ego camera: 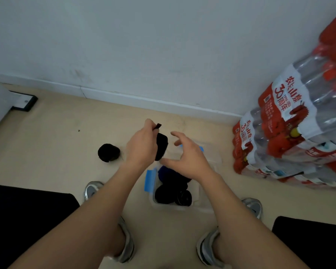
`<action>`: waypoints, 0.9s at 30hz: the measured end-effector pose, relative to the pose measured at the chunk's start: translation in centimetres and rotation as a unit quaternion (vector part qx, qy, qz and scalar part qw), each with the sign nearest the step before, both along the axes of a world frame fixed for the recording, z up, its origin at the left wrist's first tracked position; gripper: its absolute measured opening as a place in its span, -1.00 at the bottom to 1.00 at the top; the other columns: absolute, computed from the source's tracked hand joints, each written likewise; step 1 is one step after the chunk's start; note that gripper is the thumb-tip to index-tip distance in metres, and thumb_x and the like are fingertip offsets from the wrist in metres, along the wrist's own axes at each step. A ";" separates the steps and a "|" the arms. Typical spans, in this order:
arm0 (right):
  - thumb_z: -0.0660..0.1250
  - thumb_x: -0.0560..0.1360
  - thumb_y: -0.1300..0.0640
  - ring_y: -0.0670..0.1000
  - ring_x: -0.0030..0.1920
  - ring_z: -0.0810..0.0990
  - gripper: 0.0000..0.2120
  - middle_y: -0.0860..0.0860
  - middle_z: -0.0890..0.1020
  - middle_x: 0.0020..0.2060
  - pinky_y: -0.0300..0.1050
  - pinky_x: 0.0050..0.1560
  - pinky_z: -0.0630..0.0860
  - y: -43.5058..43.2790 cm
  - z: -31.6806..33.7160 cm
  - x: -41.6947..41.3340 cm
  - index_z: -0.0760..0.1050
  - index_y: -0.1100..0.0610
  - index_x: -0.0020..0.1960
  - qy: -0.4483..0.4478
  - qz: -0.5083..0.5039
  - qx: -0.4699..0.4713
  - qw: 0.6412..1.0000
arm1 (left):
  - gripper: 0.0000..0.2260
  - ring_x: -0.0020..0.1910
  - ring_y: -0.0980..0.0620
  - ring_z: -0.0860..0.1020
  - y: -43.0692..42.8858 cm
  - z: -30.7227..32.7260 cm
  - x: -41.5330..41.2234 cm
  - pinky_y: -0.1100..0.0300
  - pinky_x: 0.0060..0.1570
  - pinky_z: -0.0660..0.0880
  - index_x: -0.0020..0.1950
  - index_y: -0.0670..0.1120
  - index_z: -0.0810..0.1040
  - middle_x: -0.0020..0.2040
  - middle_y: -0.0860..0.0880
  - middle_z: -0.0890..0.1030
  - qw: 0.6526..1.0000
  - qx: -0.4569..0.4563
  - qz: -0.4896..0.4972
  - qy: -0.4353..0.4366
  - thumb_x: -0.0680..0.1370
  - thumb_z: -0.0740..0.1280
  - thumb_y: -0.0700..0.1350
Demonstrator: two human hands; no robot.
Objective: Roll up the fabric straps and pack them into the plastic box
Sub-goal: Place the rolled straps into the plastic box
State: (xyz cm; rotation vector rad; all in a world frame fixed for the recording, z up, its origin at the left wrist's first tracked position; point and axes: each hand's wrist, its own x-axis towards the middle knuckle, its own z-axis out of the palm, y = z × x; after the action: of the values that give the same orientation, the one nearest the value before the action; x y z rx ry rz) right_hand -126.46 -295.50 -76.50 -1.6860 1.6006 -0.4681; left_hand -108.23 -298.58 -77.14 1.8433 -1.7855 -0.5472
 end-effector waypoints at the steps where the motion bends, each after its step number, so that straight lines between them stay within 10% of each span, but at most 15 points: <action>1: 0.59 0.26 -0.33 -0.13 0.22 0.58 -0.12 -0.17 0.61 0.19 -0.07 0.20 0.56 0.3 0.7 -0.4 0.37 -0.26 0.51 -0.014 0.010 -0.001 1.000 | -0.88 -0.24 -0.11 0.55 0.6 0.8 -1.1 -0.02 -0.33 0.40 0.05 0.04 0.34 -0.23 0.06 0.55 0.999 0.011 -0.023 0.033 0.77 0.20 -0.01; 7: 0.57 0.13 -0.20 -0.04 -0.06 0.67 -0.31 -0.15 0.68 -0.07 0.00 -0.07 0.66 2.5 2.2 -5.2 0.43 -0.19 0.20 0.099 0.057 0.055 0.992 | -0.94 0.02 -0.07 0.60 5.4 1.6 -6.6 -0.05 0.09 0.56 0.13 -0.07 0.49 0.09 -0.06 0.61 0.979 0.067 -0.125 0.145 0.70 0.36 -0.13; 11: 0.52 0.08 -0.19 -0.07 -0.16 0.62 -0.52 -0.14 0.62 -0.19 -0.11 -0.22 0.56 5.2 1.1 -8.8 0.50 -0.14 -0.06 0.179 0.069 0.099 0.976 | -0.76 0.19 -0.18 0.57 8.3 -1.0 -6.9 -0.03 0.21 0.48 0.21 -0.12 0.53 0.19 -0.12 0.56 0.962 0.161 -0.220 0.001 0.66 0.40 0.00; 16: 0.60 0.27 -0.11 0.11 0.17 0.63 -0.39 -0.01 0.58 0.16 0.01 0.16 0.62 7.3 -1.0 -9.6 0.58 -0.14 0.30 0.207 0.071 0.122 0.968 | -0.34 0.47 -0.21 0.39 10.8 -3.4 -6.0 -0.16 0.45 0.43 0.62 0.00 0.37 0.50 -0.10 0.44 0.838 0.306 -0.386 -0.233 0.60 0.44 0.24; 27: 0.38 0.57 0.19 0.23 0.31 0.62 -0.64 0.14 0.59 0.32 0.02 0.12 0.51 6.4 -3.5 -7.4 0.47 0.14 0.35 0.350 0.194 0.168 0.901 | -0.46 0.43 -0.18 0.40 9.8 -4.2 -5.5 -0.13 0.39 0.47 0.65 0.08 0.37 0.47 -0.07 0.53 0.824 0.280 -0.414 -0.265 0.69 0.41 0.08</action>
State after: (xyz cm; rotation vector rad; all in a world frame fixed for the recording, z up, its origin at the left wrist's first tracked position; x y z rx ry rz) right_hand -133.81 -289.10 -79.99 -1.9333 1.6146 0.6603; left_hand -113.76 -288.79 -81.30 1.5385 -3.1116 -1.0309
